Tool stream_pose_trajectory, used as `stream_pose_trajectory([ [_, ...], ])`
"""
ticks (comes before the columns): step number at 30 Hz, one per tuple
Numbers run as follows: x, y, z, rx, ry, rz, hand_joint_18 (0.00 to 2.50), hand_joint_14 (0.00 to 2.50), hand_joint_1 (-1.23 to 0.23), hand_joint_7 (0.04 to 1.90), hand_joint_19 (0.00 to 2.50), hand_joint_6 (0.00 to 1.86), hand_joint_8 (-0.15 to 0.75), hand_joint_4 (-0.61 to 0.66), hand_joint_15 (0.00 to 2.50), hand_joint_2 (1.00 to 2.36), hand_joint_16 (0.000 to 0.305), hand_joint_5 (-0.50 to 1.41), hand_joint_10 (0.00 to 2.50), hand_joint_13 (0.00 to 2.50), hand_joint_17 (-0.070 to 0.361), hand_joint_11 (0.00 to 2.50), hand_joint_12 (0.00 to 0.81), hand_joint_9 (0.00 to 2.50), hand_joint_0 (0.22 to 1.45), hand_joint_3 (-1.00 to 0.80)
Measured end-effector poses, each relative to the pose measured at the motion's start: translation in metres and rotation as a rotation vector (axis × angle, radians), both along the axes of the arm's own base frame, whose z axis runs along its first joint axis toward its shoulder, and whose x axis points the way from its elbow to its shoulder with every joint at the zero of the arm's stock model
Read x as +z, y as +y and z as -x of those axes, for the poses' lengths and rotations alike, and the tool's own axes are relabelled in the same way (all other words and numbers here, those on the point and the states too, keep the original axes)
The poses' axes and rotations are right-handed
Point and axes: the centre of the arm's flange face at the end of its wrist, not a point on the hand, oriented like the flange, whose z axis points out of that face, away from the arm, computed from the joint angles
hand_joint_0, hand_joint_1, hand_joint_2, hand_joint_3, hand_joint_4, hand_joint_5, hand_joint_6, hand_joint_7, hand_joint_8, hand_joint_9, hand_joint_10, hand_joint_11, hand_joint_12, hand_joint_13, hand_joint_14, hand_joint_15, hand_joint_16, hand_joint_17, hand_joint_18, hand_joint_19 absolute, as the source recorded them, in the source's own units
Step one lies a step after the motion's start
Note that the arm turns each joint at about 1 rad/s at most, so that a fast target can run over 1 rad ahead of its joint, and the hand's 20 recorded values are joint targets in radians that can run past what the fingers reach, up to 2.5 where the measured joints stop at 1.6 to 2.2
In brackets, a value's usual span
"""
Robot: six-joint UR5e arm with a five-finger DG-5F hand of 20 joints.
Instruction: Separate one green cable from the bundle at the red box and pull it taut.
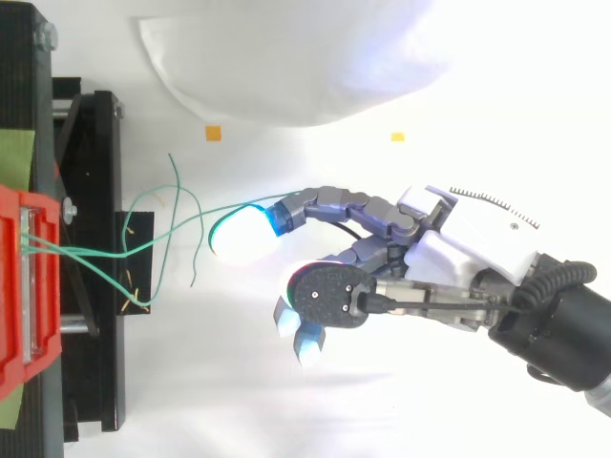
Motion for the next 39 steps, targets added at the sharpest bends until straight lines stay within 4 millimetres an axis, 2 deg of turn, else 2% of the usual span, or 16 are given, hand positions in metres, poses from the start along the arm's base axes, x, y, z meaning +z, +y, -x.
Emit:
stream_pose_trajectory([
  [39,-0.0001,0.0000,0.0000,0.000,0.000,0.000,0.58,0.02,-0.71,0.70,0.75,0.50,0.219,0.15,0.63,1.00,0.035,-0.17,0.02,1.16,0.079,0.79,0.394,1.07,0.56,-0.50],
])
